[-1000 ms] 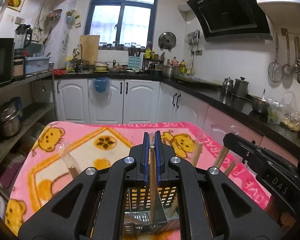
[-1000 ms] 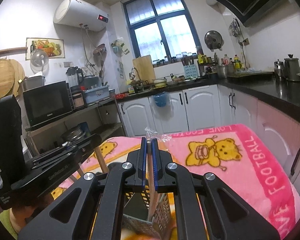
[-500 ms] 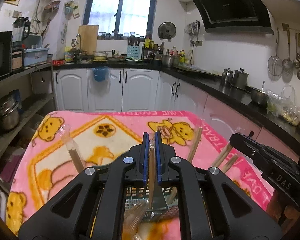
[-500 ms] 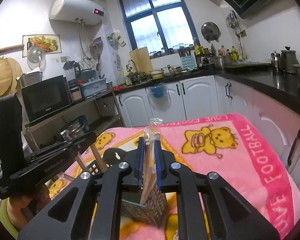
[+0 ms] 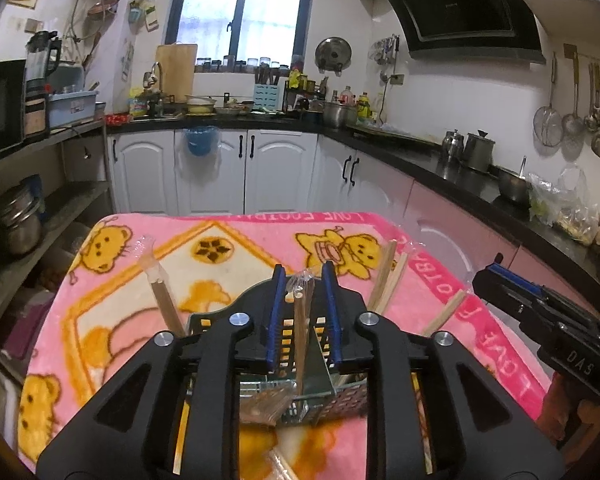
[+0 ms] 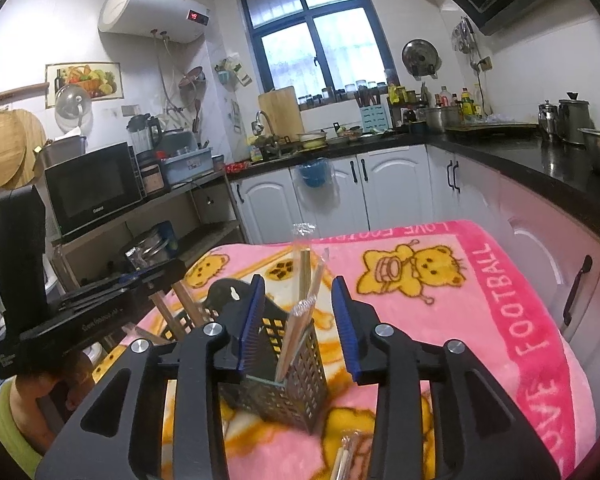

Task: Organize utensils
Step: 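Open the right gripper into the caddy while the left gripper releases its chopstick, then withdraw both open grippers from the caddy over the loose chopsticks, then lower and grasp a wrapped chopstick with the left gripper while the right gripper grasps another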

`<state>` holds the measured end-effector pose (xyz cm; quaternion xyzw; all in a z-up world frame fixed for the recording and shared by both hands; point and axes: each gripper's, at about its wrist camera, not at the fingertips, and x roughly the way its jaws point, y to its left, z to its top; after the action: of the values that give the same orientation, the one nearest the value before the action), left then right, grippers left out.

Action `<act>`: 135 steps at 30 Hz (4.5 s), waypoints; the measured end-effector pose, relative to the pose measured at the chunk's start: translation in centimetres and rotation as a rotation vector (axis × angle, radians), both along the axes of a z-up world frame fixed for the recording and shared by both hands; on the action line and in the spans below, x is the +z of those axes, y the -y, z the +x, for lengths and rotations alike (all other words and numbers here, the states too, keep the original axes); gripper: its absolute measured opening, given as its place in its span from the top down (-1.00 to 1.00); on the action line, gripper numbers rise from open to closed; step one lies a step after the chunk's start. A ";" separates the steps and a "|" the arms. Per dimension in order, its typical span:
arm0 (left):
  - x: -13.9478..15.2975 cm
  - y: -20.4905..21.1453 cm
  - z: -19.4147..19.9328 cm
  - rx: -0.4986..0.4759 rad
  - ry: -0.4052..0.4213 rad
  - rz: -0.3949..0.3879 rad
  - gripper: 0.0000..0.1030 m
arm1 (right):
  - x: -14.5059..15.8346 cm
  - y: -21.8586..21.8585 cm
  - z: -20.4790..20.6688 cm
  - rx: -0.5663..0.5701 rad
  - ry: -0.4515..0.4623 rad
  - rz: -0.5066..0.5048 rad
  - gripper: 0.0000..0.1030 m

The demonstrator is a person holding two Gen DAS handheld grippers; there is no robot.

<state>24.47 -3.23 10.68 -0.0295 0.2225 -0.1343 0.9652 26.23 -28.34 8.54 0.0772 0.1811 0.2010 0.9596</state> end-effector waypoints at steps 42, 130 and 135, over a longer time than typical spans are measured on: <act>0.0 -0.8 -8.4 -0.013 0.000 -0.049 -0.79 | -1.1 0.8 -6.9 0.007 -0.041 -0.055 -0.24; -16.3 -6.8 -5.9 0.080 -0.472 -0.174 0.01 | -12.7 -8.1 -10.4 0.335 -0.368 -0.265 -0.04; -16.4 -6.9 -4.9 0.095 -0.484 -0.181 0.13 | -13.8 -9.8 -9.3 0.366 -0.420 -0.279 0.20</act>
<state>19.54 3.68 -5.70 -0.1573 0.4326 -0.0973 0.8824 16.97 -18.53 -5.21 -0.0494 0.4122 0.3231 0.8504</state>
